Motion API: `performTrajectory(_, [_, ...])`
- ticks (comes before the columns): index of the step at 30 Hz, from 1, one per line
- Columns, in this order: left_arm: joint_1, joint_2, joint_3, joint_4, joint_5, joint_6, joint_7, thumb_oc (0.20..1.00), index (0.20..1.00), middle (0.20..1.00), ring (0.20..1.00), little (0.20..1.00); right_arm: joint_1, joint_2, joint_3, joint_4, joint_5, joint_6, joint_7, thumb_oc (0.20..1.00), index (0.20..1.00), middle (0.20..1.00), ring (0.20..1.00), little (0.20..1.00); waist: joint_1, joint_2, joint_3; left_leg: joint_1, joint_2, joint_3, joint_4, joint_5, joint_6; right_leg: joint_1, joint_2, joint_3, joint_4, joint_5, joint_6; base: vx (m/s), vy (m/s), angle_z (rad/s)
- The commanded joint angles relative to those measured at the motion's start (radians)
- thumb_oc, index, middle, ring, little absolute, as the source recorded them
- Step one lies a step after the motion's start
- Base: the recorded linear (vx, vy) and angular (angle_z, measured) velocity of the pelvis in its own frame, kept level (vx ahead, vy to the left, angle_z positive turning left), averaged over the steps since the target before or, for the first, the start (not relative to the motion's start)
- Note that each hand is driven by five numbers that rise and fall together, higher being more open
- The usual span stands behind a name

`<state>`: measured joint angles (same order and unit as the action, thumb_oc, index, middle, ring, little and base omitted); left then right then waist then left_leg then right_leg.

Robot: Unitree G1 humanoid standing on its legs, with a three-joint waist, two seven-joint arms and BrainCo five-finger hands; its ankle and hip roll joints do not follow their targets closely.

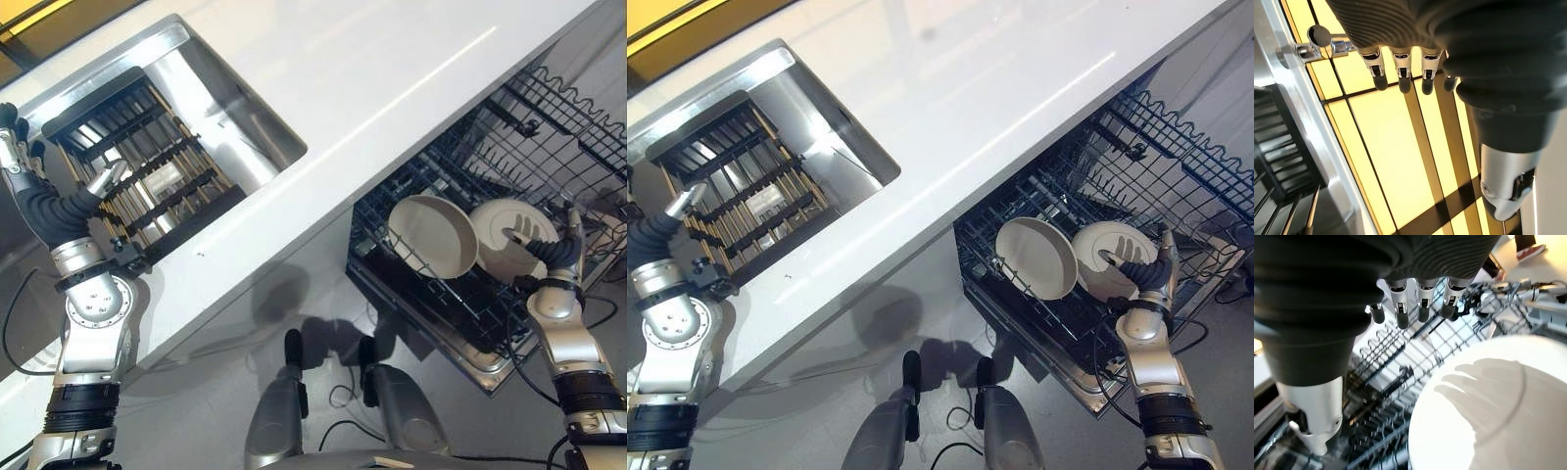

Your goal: Pick up plates and place into dishwasher.

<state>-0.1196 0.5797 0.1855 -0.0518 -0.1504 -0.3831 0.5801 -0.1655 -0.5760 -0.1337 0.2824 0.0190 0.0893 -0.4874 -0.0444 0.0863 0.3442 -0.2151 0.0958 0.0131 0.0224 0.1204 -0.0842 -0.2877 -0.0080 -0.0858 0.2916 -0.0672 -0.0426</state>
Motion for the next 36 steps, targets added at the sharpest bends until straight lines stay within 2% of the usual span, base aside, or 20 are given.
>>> performTrajectory(1, [0.042, -0.030, 0.070, -0.007, -0.015, -0.065, -0.019, 1.000, 1.000, 1.000, 1.000, 1.000, 0.027, -0.034, -0.024, -0.048, -0.035, -0.010, 0.017, 1.000, 1.000, 1.000, 1.000, 1.000, -0.042, -0.015, -0.085, 0.072, 0.007, 0.005, 0.032, -0.054, 0.025, 0.108, -0.058, 0.111, -0.218, 0.128, 0.068, 0.03, 0.114, -0.08])
performTrajectory(6, [0.056, -0.052, 0.066, -0.017, -0.018, -0.050, -0.023, 1.000, 1.000, 1.000, 1.000, 1.000, 0.050, -0.027, -0.056, -0.081, 0.002, -0.028, -0.023, 1.000, 1.000, 1.000, 1.000, 1.000, -0.055, -0.001, -0.099, 0.102, -0.002, 0.016, 0.012, -0.054, 0.027, 0.127, -0.069, 0.126, -0.234, 0.132, 0.075, 0.02, 0.106, -0.07])
performTrajectory(12, [0.073, -0.088, 0.056, -0.009, -0.008, -0.068, 0.011, 1.000, 1.000, 1.000, 1.000, 1.000, 0.080, 0.017, -0.110, -0.121, 0.033, -0.064, -0.140, 1.000, 1.000, 1.000, 1.000, 1.000, -0.075, 0.027, -0.100, 0.121, -0.014, 0.034, -0.011, -0.053, 0.030, 0.123, -0.081, 0.142, -0.239, 0.136, 0.083, -0.02, 0.132, 0.00])
performTrajectory(17, [0.089, -0.119, 0.038, -0.007, -0.002, -0.085, 0.026, 1.000, 1.000, 1.000, 1.000, 1.000, 0.093, 0.058, -0.145, -0.127, 0.102, -0.114, -0.239, 1.000, 1.000, 1.000, 1.000, 1.000, -0.087, 0.054, -0.088, 0.112, -0.028, 0.045, 0.023, -0.068, 0.031, 0.111, -0.091, 0.150, -0.221, 0.130, 0.080, -0.02, 0.119, -0.12])
performTrajectory(20, [0.090, -0.134, 0.022, -0.010, -0.005, -0.082, 0.040, 1.000, 1.000, 1.000, 1.000, 1.000, 0.093, 0.070, -0.147, -0.116, 0.145, -0.126, -0.241, 1.000, 1.000, 1.000, 1.000, 1.000, -0.095, 0.071, -0.069, 0.093, -0.040, 0.051, 0.066, -0.081, 0.033, 0.093, -0.099, 0.157, -0.201, 0.128, 0.078, -0.04, 0.129, -0.06])
performTrajectory(29, [0.023, -0.147, -0.055, -0.002, 0.013, -0.078, 0.106, 1.000, 1.000, 1.000, 1.000, 1.000, 0.021, 0.061, -0.120, -0.037, 0.297, -0.249, -0.264, 1.000, 1.000, 1.000, 1.000, 1.000, -0.127, 0.112, 0.038, -0.025, -0.066, 0.080, 0.231, -0.121, 0.041, -0.036, -0.120, 0.190, -0.077, 0.106, 0.067, -0.11, 0.087, -0.09])
performTrajectory(36, [-0.015, -0.149, -0.083, -0.009, 0.031, -0.058, 0.145, 1.000, 1.000, 1.000, 1.000, 1.000, -0.043, 0.061, -0.110, -0.020, 0.438, -0.350, -0.182, 1.000, 1.000, 1.000, 1.000, 1.000, -0.137, 0.136, 0.105, -0.118, -0.085, 0.085, 0.349, -0.140, 0.047, -0.141, -0.123, 0.215, 0.032, 0.079, 0.063, -0.06, 0.030, -0.11])
